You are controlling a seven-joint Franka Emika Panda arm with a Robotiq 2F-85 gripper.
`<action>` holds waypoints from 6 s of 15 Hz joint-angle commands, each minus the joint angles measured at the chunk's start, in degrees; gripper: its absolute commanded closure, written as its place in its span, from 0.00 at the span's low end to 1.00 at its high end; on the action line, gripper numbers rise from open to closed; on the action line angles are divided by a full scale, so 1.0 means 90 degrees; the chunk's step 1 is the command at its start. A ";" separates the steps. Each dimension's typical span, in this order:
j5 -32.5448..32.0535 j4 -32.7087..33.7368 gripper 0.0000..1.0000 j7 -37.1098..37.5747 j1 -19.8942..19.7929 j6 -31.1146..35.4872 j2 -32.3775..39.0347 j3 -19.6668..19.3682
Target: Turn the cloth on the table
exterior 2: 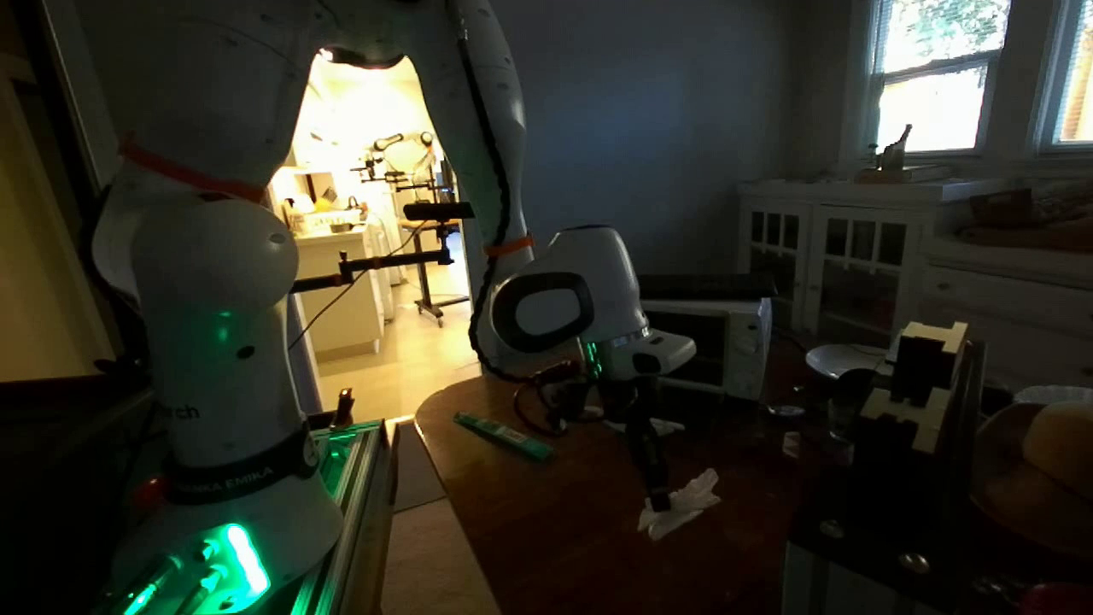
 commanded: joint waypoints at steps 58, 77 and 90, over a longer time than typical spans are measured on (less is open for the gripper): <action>0.0254 0.0734 0.74 0.1364 0.3623 -0.0045 0.2498 -0.0440; 0.0123 -0.0009 0.00 -0.0337 0.1335 -0.2948 -0.2239 -0.0300; 0.0101 0.0143 0.00 -0.0246 -0.3145 -0.3887 -0.3179 0.3959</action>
